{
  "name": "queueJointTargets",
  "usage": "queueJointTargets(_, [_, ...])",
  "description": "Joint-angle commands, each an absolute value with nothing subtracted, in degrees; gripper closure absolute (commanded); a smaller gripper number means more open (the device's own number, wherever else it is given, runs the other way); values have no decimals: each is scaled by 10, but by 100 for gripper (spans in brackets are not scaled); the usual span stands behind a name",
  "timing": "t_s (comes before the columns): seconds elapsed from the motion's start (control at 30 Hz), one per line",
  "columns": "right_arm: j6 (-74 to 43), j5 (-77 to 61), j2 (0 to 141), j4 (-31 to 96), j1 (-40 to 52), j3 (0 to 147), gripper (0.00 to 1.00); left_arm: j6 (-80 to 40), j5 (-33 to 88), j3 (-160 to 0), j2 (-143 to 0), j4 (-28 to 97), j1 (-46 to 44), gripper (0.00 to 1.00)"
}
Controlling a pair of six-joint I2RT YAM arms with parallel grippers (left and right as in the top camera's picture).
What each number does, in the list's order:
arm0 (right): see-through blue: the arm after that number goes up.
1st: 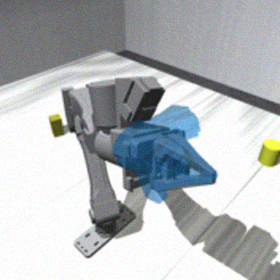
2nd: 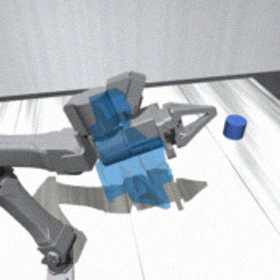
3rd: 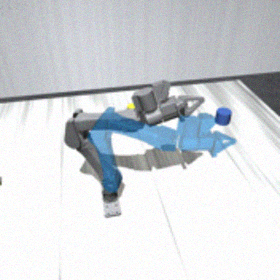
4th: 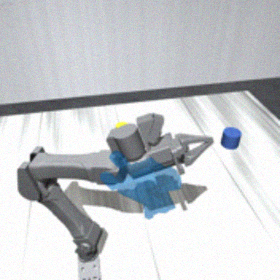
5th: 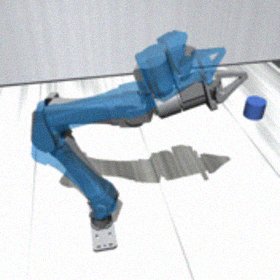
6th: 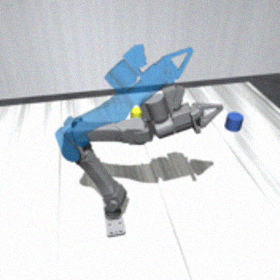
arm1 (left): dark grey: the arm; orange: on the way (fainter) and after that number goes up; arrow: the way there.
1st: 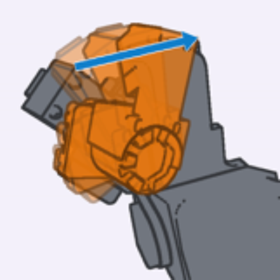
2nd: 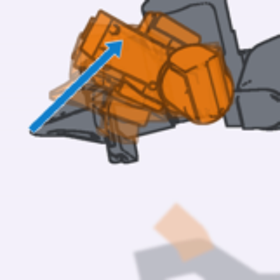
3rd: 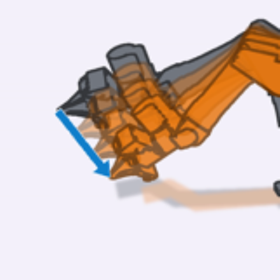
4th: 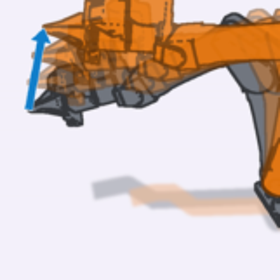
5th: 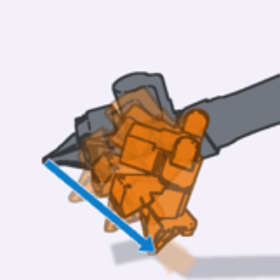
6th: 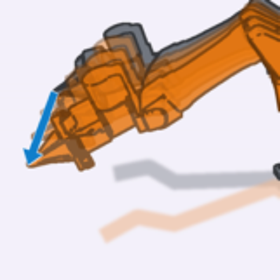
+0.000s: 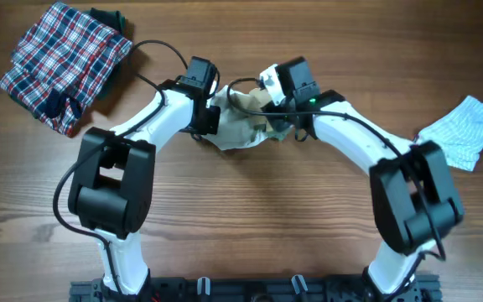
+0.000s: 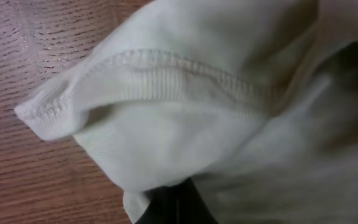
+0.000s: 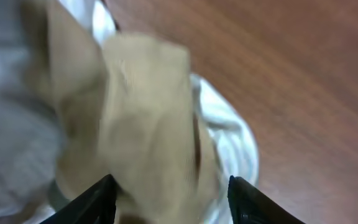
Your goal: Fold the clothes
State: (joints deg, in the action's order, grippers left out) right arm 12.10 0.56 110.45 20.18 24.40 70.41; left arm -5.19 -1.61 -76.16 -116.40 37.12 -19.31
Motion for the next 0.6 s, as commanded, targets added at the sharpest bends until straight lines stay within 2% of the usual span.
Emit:
queueJointTargets(0.0, [127,16,1127,193,246,708,42,-47,-9,-744,-1184,378,-185,96])
queueJointTargets(0.1, [126,16,1131,186,246,708,43,-47,-9,-744,-1184,378,-185,96])
queueJointTargets(0.13, [126,16,1131,183,246,708,47,-47,-9,-744,-1184,377,-185,96])
queueJointTargets(0.3, [116,40,1131,164,246,708,79,-47,-6,-744,-1184,376,-185,96])
queueJointTargets(0.5, [97,64,1131,144,245,708,95,-47,-4,-744,-1184,376,-185,96])
queueJointTargets(0.57, [88,70,1131,130,245,708,96,-46,-2,-744,-1184,376,-186,96])
